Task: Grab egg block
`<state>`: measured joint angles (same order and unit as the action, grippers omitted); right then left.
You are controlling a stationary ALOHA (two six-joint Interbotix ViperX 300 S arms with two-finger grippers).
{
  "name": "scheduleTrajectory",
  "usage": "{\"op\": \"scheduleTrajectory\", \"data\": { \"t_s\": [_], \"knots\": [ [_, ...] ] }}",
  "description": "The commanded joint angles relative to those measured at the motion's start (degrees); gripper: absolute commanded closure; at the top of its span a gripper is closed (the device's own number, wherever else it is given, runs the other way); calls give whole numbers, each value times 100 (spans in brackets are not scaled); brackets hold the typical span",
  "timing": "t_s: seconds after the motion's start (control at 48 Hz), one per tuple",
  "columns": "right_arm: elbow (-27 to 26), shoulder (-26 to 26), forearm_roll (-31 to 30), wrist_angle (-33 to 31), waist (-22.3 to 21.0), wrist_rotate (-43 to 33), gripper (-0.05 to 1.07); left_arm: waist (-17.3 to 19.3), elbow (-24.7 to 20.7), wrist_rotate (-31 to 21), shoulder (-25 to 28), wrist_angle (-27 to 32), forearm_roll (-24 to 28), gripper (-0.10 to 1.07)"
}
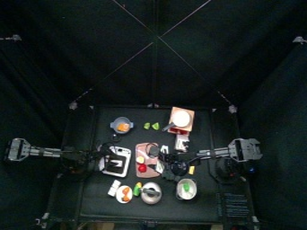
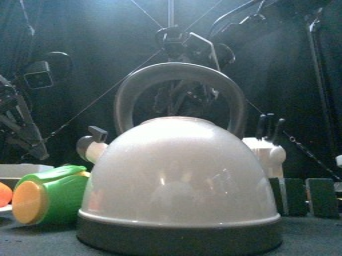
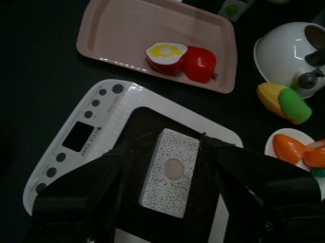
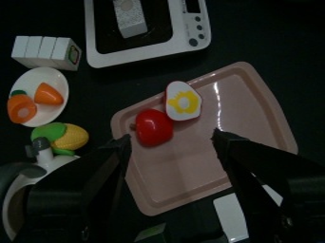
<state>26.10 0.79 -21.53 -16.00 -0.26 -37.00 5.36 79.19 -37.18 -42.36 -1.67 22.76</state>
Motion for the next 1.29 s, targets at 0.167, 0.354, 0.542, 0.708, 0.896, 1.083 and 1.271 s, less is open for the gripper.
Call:
{"op": "scheduleTrajectory", "data": {
  "t_s": [0.167,0.354,0.542,0.708,0.896,1.083,1.271],
  "knots": [
    [-9,-439,958,-510,105,-26,4,18,-492,62,9,-70,431,4],
    [237,-677,2162,-589,70,-35,4,237,-949,246,9,-88,1028,4],
    [527,-905,3059,-756,-18,-35,4,809,-1160,378,9,-422,1257,4],
    [606,-1134,3428,-967,-97,-44,4,1362,-1178,404,9,-949,1213,4],
    [396,-1521,3243,-1934,-299,-589,4,1802,-1187,404,9,-1195,1195,4],
    [88,-1846,1863,-3445,-272,-2039,4,1828,-1134,413,9,-1213,1204,4],
    [167,-2285,844,-4210,193,-3472,4,1828,-1028,396,9,-1213,1195,4]
  ]
}}
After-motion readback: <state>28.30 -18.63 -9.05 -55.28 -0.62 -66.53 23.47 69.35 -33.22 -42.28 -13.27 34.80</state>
